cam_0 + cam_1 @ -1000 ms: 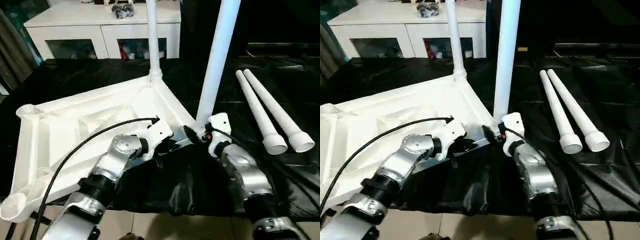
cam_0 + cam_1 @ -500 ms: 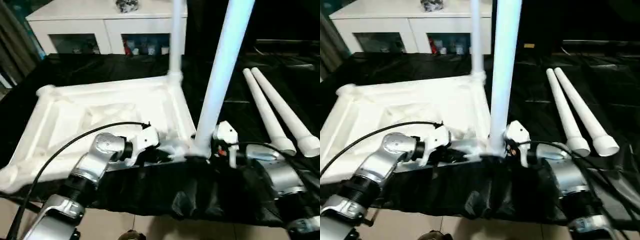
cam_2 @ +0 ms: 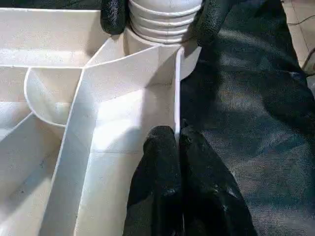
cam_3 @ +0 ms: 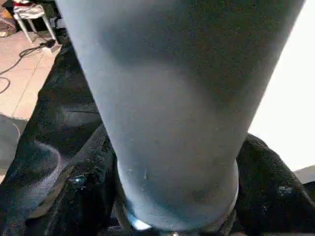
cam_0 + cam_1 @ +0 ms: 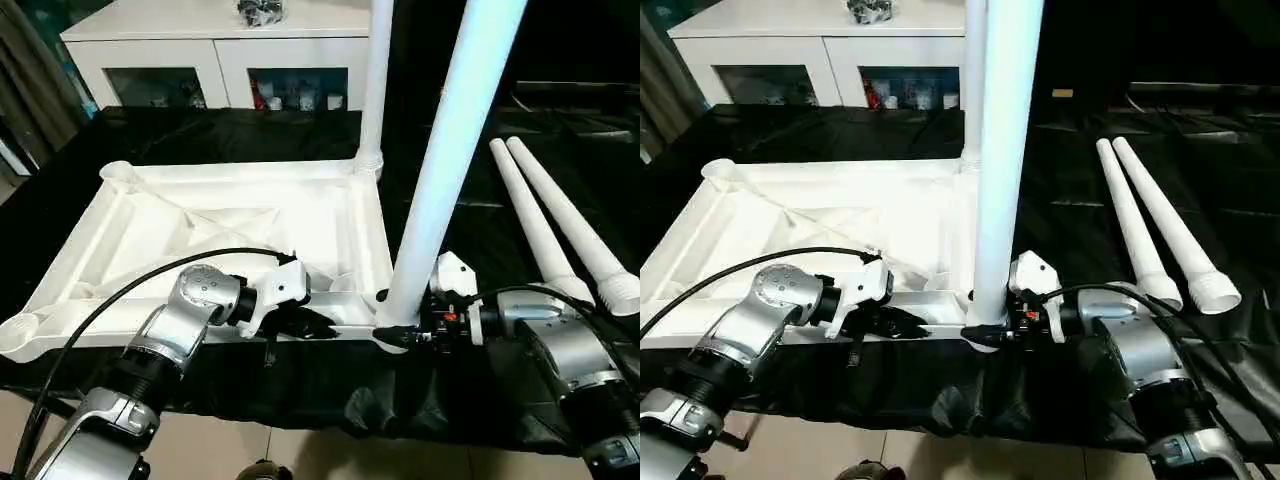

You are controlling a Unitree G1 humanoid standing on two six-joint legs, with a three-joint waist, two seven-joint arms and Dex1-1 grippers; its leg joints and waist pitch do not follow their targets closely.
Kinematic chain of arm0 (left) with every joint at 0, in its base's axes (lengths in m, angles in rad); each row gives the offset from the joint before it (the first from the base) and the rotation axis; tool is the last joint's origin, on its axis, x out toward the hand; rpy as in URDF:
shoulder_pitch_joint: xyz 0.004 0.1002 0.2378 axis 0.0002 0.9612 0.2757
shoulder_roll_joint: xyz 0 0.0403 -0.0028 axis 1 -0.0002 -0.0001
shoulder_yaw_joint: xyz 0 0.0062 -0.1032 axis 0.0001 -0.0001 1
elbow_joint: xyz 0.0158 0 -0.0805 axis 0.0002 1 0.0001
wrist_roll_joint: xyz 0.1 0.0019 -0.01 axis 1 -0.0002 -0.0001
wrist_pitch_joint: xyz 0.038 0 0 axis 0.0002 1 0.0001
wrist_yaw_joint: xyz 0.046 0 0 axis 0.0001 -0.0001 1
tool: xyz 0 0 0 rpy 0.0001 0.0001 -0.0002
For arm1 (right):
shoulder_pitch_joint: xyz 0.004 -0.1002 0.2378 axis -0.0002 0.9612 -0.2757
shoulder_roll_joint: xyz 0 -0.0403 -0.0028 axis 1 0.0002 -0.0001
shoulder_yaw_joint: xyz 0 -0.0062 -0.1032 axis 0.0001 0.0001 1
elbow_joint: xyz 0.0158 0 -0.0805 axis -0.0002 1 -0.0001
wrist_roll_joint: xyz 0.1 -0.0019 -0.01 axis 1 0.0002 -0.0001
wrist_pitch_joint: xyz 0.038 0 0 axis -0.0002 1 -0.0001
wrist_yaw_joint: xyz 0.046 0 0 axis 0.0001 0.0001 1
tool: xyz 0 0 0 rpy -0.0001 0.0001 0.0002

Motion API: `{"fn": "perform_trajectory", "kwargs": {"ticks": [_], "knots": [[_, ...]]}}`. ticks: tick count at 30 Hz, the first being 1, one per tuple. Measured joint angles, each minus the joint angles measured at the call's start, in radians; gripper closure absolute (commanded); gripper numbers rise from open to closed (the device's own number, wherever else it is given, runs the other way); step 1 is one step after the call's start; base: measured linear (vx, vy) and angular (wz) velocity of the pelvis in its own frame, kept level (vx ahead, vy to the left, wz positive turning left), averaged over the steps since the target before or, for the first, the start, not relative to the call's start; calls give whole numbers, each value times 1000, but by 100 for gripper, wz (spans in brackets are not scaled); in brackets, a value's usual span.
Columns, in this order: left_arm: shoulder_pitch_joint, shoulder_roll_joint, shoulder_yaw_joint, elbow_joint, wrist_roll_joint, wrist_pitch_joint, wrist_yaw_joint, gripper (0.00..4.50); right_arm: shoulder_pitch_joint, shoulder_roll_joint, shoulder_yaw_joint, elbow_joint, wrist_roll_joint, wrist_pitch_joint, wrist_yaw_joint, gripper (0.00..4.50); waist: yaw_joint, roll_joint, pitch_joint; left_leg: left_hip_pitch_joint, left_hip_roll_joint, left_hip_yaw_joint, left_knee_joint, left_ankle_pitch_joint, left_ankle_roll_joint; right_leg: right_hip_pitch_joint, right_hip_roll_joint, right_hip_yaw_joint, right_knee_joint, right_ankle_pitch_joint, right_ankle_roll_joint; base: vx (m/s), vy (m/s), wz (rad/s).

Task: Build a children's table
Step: Rotate leg to tighten

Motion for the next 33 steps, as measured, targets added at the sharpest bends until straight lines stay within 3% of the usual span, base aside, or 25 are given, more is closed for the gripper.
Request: {"fn": "perform_trajectory", "kwargs": {"ticks": [10, 15, 16, 17, 18, 24, 29, 33], "knots": [[-32, -175, 34, 58, 94, 91, 377, 450, 5, 263, -164, 102, -85, -30, -661, 178, -26, 2, -1, 13, -1, 0, -2, -1, -1, 8, 0, 2, 2, -2, 4, 0, 0, 0], [-35, -234, 33, 66, 121, 126, 469, 450, 5, 350, -190, 104, -133, -30, -882, 178, -35, 5, -3, 17, -4, -1, -8, -1, -1, 13, 0, 2, -4, -3, 5, 0, 0, 0], [-35, -238, 33, 66, 126, 126, 475, 450, 5, 358, -196, 106, -132, -33, -896, 178, -35, 5, -3, 17, -4, -1, -8, -1, -1, 14, 0, 2, -4, -3, 5, 0, 0, 0], [-36, -240, 33, 67, 128, 125, 478, 450, 4, 364, -200, 108, -132, -35, -905, 123, -35, 5, -3, 17, -4, -1, -8, -1, -1, 14, 0, 2, -5, -3, 5, 0, 0, 0], [-36, -240, 33, 67, 130, 122, 478, 450, 4, 366, -201, 109, -132, -39, -908, 109, -36, 5, -3, 17, -4, -1, -8, -1, -1, 14, 0, 2, -5, -3, 5, 0, 0, 0], [-36, -228, 34, 65, 123, 105, 464, 450, 0, 350, -195, 108, -129, -43, -851, 64, -40, 13, 0, 16, -4, -1, -8, -1, -1, 14, 0, 2, -7, -3, 5, 0, 0, 0], [-28, -188, 34, 44, 103, 89, 390, 450, -6, 282, -163, 106, -118, -51, -709, 64, -41, 15, 1, 16, -4, -2, -12, -1, -1, 12, 0, 1, -6, -2, 4, 0, 0, 0], [0, -130, 32, -10, 66, 77, 278, 450, -32, 182, -117, 111, -88, -59, -492, 64, -34, 14, 2, 10, -2, -2, -13, 0, 0, 6, 0, 0, -3, -1, 2, 0, 0, 0]]}}
